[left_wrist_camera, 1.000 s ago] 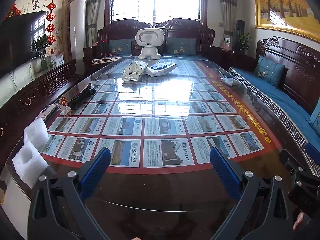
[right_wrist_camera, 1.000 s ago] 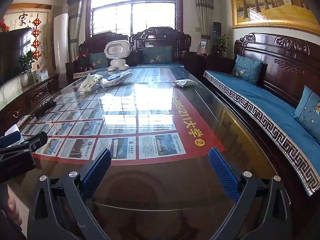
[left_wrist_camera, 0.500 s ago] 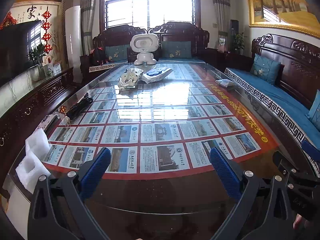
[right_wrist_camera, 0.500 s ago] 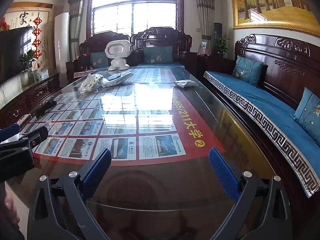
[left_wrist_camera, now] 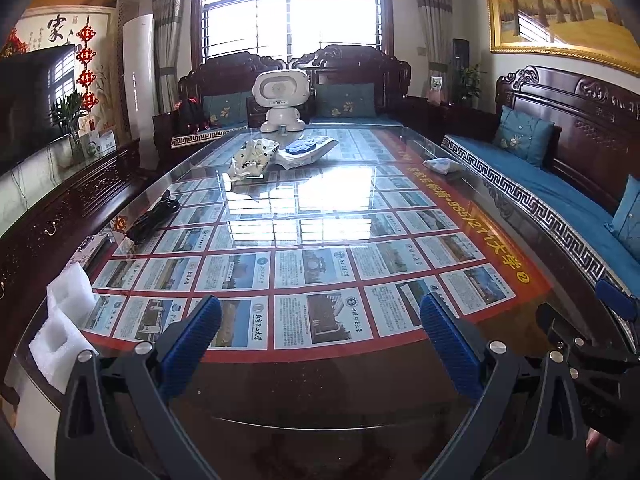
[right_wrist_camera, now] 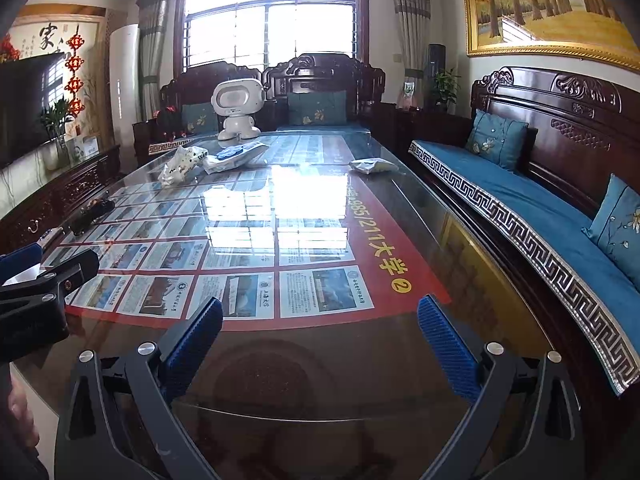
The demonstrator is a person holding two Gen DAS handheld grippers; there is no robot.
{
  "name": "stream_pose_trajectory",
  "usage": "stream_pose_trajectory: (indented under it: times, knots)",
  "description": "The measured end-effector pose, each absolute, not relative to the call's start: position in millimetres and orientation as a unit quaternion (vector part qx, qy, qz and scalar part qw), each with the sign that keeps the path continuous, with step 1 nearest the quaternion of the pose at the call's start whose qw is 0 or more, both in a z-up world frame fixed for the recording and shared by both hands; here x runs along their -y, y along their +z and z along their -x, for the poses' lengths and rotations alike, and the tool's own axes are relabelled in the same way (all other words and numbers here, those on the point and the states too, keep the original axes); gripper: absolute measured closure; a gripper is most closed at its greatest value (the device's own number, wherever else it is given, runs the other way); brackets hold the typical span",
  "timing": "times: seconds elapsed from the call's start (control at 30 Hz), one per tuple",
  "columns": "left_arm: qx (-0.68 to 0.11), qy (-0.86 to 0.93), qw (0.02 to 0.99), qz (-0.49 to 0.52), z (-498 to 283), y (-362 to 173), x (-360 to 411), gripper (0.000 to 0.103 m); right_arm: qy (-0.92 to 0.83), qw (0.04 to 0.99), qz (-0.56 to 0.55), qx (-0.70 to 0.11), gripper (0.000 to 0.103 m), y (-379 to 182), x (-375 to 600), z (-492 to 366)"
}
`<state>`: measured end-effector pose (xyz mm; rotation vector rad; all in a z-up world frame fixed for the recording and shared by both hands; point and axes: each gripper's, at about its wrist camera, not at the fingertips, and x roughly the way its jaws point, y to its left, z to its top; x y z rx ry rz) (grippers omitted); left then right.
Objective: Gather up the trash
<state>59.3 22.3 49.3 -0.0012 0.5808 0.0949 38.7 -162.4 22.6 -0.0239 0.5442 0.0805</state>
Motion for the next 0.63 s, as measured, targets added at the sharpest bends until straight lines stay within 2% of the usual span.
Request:
stream_pose_trajectory:
  times: [0.17,0.5,0.63]
  knots:
    - [-0.286,0.089,0.954,-0.02,-59.2,44.4,-22.0,0.004,0.04,0.961,0.009,-0.272,0.009,20.2,162.7,-40.0]
    - [-0.309,0.052,0.95,0.016,-64.2,43.0,-27.4,0.004,0.038,0.96,0.01,-0.276,0.008,18.9,163.5,-42.7]
    - [-0.299,0.068,0.952,-0.001,-61.5,44.6,-25.6,0.004,0.038,0.96,0.011,-0.276,0.009,18.8,162.9,-42.8]
